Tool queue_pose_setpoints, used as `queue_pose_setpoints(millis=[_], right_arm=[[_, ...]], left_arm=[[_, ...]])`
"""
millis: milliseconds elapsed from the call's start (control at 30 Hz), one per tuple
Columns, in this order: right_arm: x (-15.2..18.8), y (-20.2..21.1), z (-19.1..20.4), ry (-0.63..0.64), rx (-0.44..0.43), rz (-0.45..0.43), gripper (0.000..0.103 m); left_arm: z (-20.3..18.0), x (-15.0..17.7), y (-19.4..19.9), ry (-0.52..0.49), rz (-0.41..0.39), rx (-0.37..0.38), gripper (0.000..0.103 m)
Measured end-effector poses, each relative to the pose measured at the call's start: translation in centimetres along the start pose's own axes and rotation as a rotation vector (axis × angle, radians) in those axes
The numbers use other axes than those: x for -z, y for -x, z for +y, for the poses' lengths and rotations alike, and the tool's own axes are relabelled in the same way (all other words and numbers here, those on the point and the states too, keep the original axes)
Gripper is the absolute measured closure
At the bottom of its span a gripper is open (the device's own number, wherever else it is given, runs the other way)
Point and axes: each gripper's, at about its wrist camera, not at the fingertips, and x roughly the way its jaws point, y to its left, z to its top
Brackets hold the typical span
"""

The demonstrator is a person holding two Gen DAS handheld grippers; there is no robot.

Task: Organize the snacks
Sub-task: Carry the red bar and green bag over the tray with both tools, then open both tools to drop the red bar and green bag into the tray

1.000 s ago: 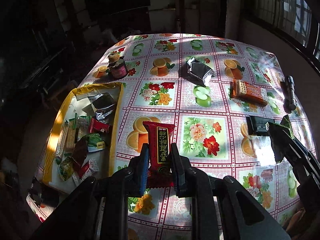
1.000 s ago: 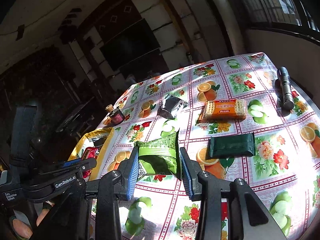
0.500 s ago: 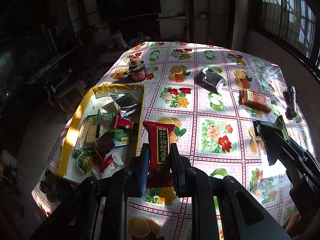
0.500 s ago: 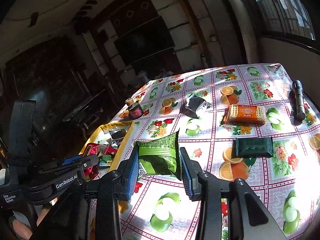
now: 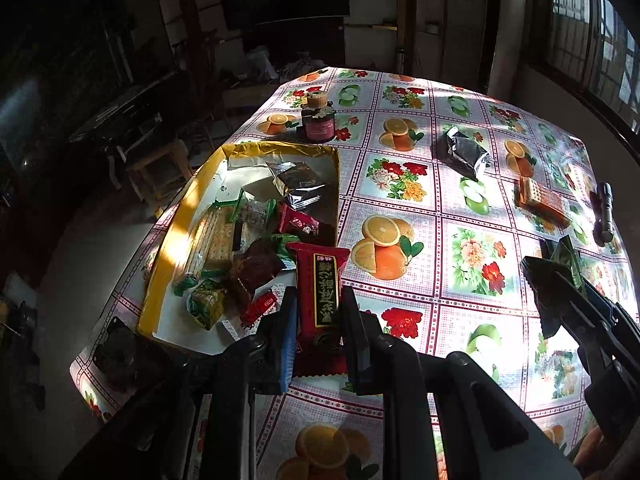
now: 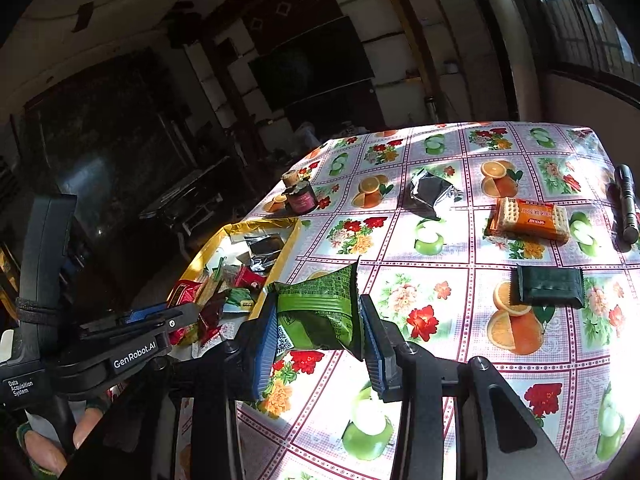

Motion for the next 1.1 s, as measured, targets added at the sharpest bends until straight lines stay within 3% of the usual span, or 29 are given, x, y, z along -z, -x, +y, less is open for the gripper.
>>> queue_pose_setpoints(millis=[333,667,1100], right_arm=[[-0.1,-4.6,3.8,0.062,-0.087,0.089,0.061],[-2.6,-12.2,7.9,0.089,-0.207,0.170,0.061],[-4.0,-20.8,9.4,0.116,-0.209,0.268,0.061]], left_arm=[[6.7,0.0,-2.9,0.118,0.070,-0.046,0.083],[12.4,-1.1,-5.8,0.241,0.128,-0.055,0.083],[13.3,-2.3,-10.1,0.259,0.188,-0.070,0.083]])
